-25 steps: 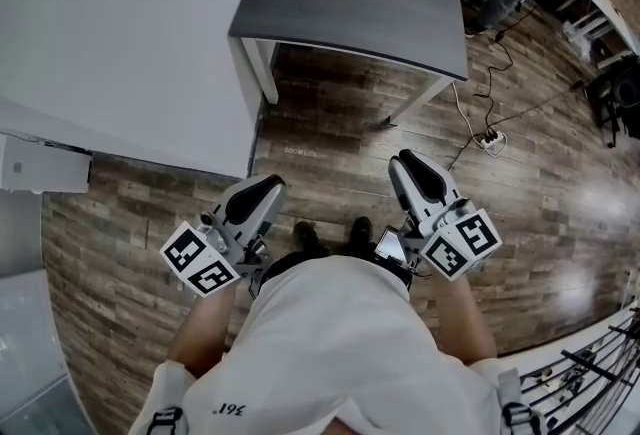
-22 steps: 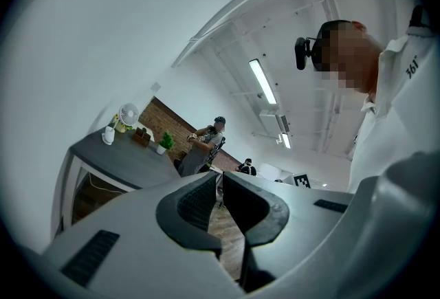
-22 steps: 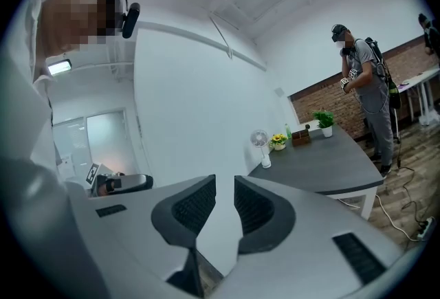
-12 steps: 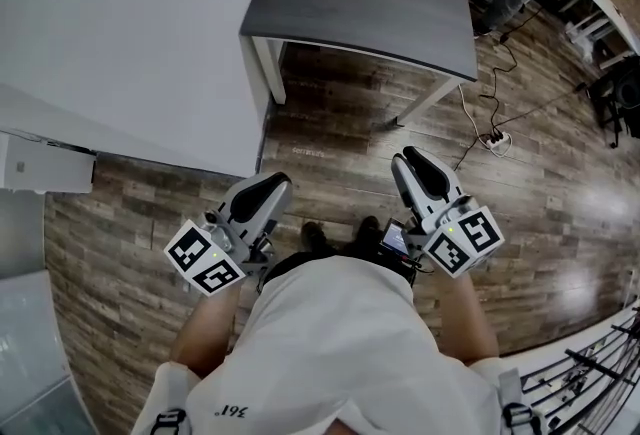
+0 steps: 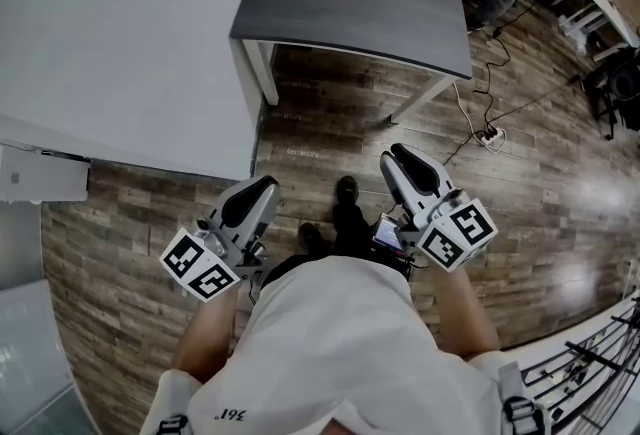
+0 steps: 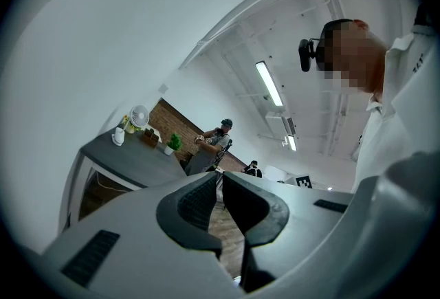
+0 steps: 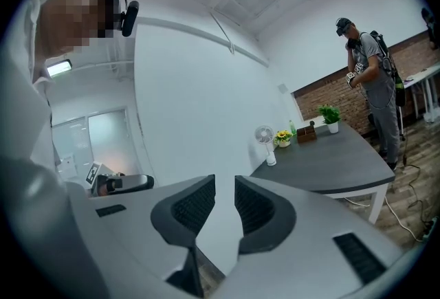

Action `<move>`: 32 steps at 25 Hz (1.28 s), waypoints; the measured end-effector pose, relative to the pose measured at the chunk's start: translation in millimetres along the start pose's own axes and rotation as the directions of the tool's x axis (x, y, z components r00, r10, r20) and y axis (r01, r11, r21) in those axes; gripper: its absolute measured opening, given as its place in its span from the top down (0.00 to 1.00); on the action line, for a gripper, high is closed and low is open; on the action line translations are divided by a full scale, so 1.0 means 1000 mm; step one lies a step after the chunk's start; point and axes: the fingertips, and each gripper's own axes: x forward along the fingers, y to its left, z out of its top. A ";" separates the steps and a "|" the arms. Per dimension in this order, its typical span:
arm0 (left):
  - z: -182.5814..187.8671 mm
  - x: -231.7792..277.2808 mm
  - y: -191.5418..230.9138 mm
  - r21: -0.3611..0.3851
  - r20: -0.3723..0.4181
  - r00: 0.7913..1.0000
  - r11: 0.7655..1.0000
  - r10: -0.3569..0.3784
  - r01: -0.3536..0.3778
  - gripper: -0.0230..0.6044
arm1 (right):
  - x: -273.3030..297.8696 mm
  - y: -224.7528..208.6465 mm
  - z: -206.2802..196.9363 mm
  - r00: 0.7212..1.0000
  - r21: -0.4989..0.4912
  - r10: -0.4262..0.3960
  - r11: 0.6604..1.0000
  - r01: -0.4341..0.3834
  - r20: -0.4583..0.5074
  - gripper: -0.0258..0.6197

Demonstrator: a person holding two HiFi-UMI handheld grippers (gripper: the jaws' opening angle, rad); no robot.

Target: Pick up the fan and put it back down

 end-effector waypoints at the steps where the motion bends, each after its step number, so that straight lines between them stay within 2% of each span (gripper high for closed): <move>1: 0.001 0.002 0.001 0.002 0.001 1.000 1.000 0.004 -0.004 0.93 | 0.002 -0.003 0.000 1.000 0.000 0.002 1.000 -0.002 -0.003 0.85; 10: 0.017 0.042 0.030 0.019 -0.002 0.999 0.999 0.040 -0.040 0.93 | 0.041 -0.043 0.018 0.999 -0.008 0.037 0.999 -0.037 -0.010 0.85; 16: 0.019 0.093 0.049 0.010 -0.017 0.999 0.999 0.038 -0.038 0.93 | 0.057 -0.093 0.025 0.999 0.007 0.033 0.999 -0.033 -0.034 0.85; 23: 0.036 0.158 0.063 0.005 -0.021 0.999 0.999 0.034 -0.034 0.93 | 0.075 -0.142 0.052 0.998 0.015 0.045 0.999 -0.045 -0.049 0.85; 32: 0.049 0.205 0.078 0.010 -0.014 0.998 0.998 0.057 -0.057 0.93 | 0.086 -0.186 0.070 0.997 0.020 0.057 0.998 -0.056 -0.059 0.85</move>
